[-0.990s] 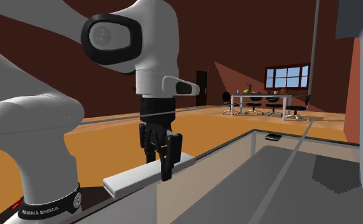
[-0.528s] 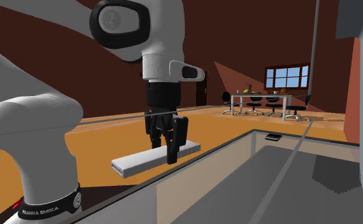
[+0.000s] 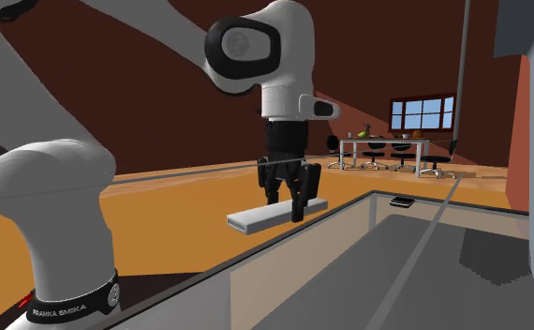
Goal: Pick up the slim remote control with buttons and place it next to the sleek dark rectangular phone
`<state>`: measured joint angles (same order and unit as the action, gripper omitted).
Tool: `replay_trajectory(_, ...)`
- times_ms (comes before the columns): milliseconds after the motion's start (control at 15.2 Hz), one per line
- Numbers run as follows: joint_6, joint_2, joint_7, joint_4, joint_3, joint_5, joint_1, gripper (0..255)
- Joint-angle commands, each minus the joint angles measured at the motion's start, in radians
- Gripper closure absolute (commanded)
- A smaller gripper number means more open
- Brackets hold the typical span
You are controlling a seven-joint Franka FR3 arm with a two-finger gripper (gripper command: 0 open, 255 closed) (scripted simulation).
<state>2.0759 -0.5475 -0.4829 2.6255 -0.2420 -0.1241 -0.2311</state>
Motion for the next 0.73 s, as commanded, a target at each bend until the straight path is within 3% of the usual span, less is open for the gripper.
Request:
replay_trajectory(0,0.029,0.086,0.022,-0.056,0.014,0.027,-0.030,255)
replay_trajectory(660,0.041,0.443,0.096,-0.397,0.072,0.125,-0.119,255)
